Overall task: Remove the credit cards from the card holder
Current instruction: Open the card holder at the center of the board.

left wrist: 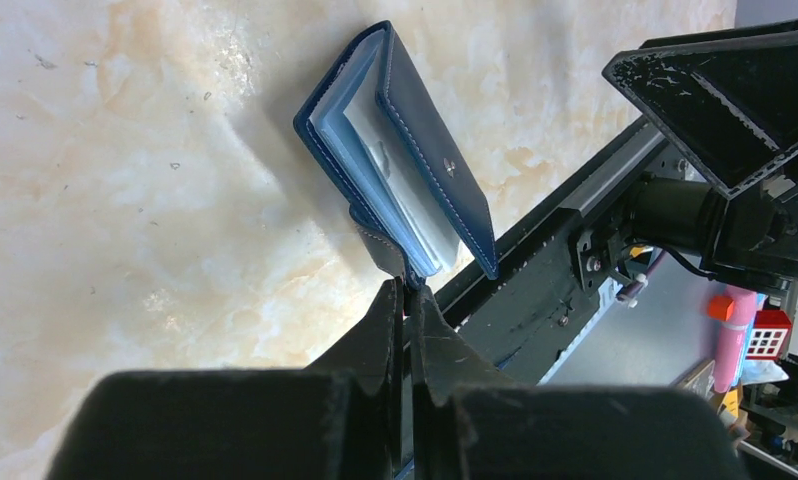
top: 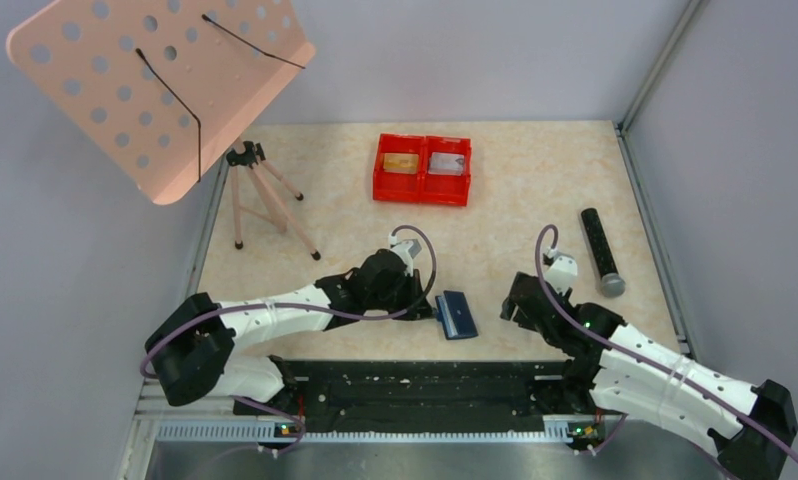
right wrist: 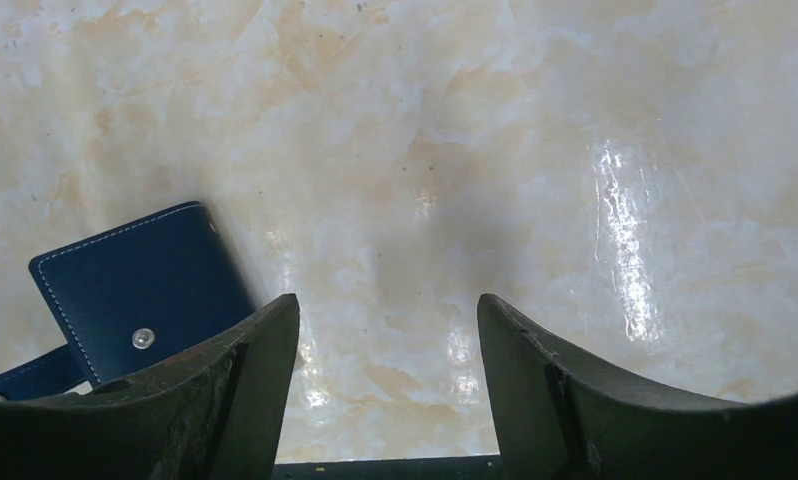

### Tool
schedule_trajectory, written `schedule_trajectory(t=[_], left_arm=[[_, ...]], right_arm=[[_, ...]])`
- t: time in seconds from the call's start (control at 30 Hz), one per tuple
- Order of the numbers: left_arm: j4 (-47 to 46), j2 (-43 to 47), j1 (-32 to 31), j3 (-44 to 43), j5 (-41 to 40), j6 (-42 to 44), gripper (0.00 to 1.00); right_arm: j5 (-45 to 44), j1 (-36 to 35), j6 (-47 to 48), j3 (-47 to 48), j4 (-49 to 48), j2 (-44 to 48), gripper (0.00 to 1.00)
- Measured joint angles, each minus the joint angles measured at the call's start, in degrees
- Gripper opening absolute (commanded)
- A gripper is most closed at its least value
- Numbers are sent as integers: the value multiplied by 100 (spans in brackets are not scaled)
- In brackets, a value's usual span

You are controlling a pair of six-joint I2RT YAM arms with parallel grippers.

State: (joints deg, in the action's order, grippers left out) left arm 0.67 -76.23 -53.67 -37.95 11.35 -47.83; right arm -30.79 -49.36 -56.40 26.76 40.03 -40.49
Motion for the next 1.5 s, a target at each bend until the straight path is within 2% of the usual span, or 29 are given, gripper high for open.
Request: schedule_trajectory(t=[0.17, 0.27, 0.33, 0.53, 0.77, 1.17, 1.5], left_arm=[[26, 2, 0, 15, -28, 0, 0], [20, 28, 0, 17, -26, -2, 0], [-22, 114, 0, 42, -9, -2, 0], [-157, 293, 0, 57, 114, -4, 0], [-245, 341, 0, 79, 149, -4, 0], [-267, 363, 0, 81, 149, -4, 0], [-267, 365, 0, 81, 140, -4, 0]], right_arm=[[109, 2, 107, 149, 111, 17, 58], [470, 2, 407, 354, -133, 96, 49], [977, 2, 638, 446, -586, 107, 45], [2479, 0, 811, 302, -2203, -197, 43], [3176, -11, 728, -50, -3091, -699, 40], [3412, -15, 411, -225, -3779, -1233, 37], [2889, -15, 337, -291, -3523, -1349, 37]])
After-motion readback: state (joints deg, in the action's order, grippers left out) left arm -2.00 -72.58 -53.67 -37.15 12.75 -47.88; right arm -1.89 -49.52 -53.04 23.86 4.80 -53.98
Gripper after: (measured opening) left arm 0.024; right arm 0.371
